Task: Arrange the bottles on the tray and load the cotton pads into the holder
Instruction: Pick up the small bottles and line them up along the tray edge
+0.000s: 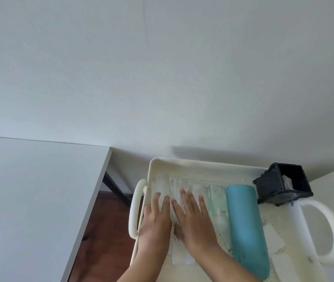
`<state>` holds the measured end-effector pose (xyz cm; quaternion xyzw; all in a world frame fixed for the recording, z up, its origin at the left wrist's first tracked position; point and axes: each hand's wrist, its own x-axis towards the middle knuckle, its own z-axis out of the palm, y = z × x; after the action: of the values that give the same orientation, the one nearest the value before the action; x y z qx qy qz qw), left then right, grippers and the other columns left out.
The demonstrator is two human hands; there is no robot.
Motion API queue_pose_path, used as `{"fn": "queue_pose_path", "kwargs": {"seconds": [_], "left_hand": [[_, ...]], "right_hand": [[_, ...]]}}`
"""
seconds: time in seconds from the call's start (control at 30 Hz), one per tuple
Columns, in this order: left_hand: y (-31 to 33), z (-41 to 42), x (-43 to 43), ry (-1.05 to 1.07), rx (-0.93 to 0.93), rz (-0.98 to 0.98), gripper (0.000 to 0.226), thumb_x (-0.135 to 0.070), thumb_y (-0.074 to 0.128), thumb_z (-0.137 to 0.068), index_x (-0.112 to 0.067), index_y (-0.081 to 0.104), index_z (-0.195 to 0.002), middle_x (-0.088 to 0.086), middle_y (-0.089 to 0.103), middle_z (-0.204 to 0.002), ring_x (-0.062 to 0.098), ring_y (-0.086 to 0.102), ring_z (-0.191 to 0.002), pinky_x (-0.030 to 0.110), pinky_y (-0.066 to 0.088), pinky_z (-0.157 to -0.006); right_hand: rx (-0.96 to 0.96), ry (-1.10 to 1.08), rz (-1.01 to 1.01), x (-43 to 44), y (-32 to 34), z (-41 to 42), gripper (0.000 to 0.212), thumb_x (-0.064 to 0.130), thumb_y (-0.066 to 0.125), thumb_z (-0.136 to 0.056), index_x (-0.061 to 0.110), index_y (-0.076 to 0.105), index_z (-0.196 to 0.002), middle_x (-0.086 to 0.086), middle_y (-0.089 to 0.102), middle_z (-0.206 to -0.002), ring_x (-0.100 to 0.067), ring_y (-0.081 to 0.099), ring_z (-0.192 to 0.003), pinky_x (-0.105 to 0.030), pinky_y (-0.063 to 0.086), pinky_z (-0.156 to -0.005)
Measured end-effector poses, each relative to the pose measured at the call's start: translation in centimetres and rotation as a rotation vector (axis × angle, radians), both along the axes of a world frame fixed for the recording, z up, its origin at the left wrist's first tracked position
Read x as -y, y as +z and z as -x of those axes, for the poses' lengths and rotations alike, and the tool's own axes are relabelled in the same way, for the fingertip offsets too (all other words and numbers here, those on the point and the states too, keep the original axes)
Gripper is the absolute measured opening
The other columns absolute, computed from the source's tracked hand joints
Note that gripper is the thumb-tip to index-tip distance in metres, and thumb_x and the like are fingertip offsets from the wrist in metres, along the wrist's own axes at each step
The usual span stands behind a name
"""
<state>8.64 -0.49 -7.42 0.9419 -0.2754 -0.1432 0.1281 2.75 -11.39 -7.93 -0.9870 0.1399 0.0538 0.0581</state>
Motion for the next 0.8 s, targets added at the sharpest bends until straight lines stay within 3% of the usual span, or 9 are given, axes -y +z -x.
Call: {"fn": "queue_pose_path", "kwargs": {"seconds": [0.17, 0.27, 0.33, 0.47, 0.53, 0.6, 0.8], "left_hand": [[0.2, -0.6, 0.2, -0.004, -0.017, -0.001, 0.070, -0.018, 0.052, -0.095, -0.025, 0.011, -0.152, 0.001, 0.003, -0.159, 0.018, 0.022, -0.141, 0.022, 0.039, -0.104], [0.6, -0.5, 0.4, 0.010, -0.010, 0.014, 0.064, -0.022, 0.048, -0.098, -0.026, 0.015, -0.152, 0.001, 0.007, -0.158, 0.018, 0.025, -0.141, 0.024, 0.036, -0.107], [0.9, -0.7, 0.6, 0.021, 0.027, 0.051, 0.060, -0.022, 0.050, -0.096, -0.022, 0.025, -0.151, 0.005, 0.017, -0.157, 0.021, 0.030, -0.140, 0.025, 0.039, -0.106], [1.6, -0.8, 0.9, 0.007, 0.097, 0.146, 0.060, -0.013, 0.080, -0.075, -0.007, 0.057, -0.130, 0.014, 0.051, -0.138, 0.032, 0.053, -0.126, 0.033, 0.057, -0.086], [2.3, -0.8, 1.2, 0.034, 0.089, 0.168, 0.053, -0.017, 0.071, -0.084, -0.007, 0.053, -0.133, 0.010, 0.048, -0.142, 0.031, 0.049, -0.130, 0.036, 0.054, -0.092], [3.0, -1.1, 1.5, 0.053, 0.092, 0.206, 0.048, -0.016, 0.067, -0.086, -0.007, 0.054, -0.132, 0.010, 0.050, -0.139, 0.032, 0.053, -0.122, 0.039, 0.055, -0.088], [5.7, -2.6, 2.7, 0.042, 0.110, 0.184, 0.040, -0.018, 0.053, -0.093, -0.009, 0.048, -0.132, 0.004, 0.051, -0.133, 0.027, 0.056, -0.103, 0.038, 0.052, -0.082]], "right_hand": [[0.039, -0.015, -0.006, 0.1, 0.0, -0.3, 0.064, 0.038, 0.090, -0.053, 0.022, 0.066, -0.110, -0.015, 0.058, -0.134, -0.034, 0.058, -0.121, -0.056, 0.042, -0.100], [0.085, 0.003, -0.013, 0.2, -0.1, 0.1, 0.065, 0.038, 0.089, -0.052, 0.021, 0.066, -0.110, -0.015, 0.057, -0.136, -0.034, 0.057, -0.121, -0.057, 0.037, -0.107], [0.131, 0.014, -0.042, 0.4, 0.2, 0.3, 0.065, 0.039, 0.087, -0.053, 0.019, 0.066, -0.112, -0.016, 0.057, -0.136, -0.033, 0.058, -0.121, -0.055, 0.035, -0.108], [0.212, -0.014, -0.165, 1.2, 1.4, 0.5, 0.061, 0.035, 0.079, -0.070, 0.013, 0.062, -0.124, -0.015, 0.054, -0.139, -0.028, 0.056, -0.125, -0.045, 0.043, -0.103], [0.244, -0.049, -0.288, 1.7, 2.1, 0.4, 0.056, 0.030, 0.065, -0.084, 0.015, 0.051, -0.136, -0.011, 0.039, -0.151, -0.025, 0.042, -0.137, -0.038, 0.039, -0.108], [0.262, -0.078, -0.401, 2.5, 2.8, 0.1, 0.052, 0.027, 0.056, -0.090, 0.018, 0.045, -0.140, -0.005, 0.031, -0.156, -0.020, 0.032, -0.143, -0.032, 0.040, -0.107], [0.330, -0.108, -0.532, 4.5, 4.5, -1.9, 0.045, 0.022, 0.060, -0.088, 0.019, 0.050, -0.131, 0.004, 0.049, -0.138, -0.012, 0.047, -0.128, -0.021, 0.038, -0.099]]}}
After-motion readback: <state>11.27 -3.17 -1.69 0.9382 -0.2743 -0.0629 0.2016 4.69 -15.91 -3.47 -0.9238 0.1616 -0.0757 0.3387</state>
